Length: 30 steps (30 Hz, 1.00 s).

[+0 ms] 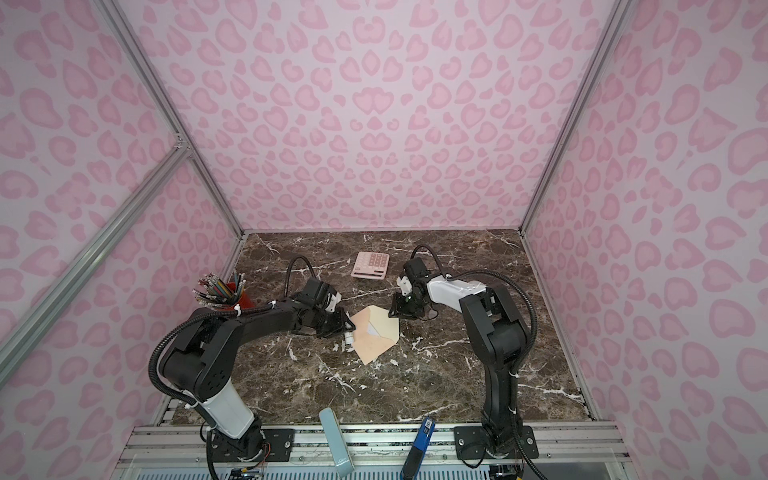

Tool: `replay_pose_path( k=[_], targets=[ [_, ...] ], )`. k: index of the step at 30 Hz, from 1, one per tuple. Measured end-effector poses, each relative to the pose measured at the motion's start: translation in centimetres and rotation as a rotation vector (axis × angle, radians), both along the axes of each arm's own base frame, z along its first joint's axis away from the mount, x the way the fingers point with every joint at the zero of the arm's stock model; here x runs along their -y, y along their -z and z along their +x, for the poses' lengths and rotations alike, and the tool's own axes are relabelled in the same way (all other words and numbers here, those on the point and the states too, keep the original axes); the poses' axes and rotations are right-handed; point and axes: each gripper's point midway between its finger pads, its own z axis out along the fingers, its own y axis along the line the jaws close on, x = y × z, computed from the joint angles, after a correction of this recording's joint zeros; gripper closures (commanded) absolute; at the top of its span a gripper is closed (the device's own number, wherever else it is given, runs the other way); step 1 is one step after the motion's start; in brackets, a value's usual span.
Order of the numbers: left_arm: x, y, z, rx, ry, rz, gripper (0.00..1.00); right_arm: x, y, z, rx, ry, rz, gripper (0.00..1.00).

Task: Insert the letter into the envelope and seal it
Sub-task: 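Lower the right gripper onto the cream envelope flap while the left holds the glue stick, then fold the cream flap down over the peach envelope with the right gripper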

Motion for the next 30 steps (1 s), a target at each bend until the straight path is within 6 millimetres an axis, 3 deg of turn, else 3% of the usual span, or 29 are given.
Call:
replay_pose_path(
  k=[5,13,30],
  targets=[
    [0.0,0.2,0.0,-0.016,0.011,-0.006,0.96,-0.6,-0.7,-0.4,-0.006,-0.017,0.041,0.7],
    [0.2,0.3,0.1,-0.026,0.022,-0.023,0.96,-2.5,-3.0,-2.3,0.008,-0.073,0.149,0.67],
    [0.0,0.3,0.2,-0.029,0.018,-0.031,0.96,-5.1,-3.2,-4.7,-0.025,-0.159,0.23,0.58]
  ],
)
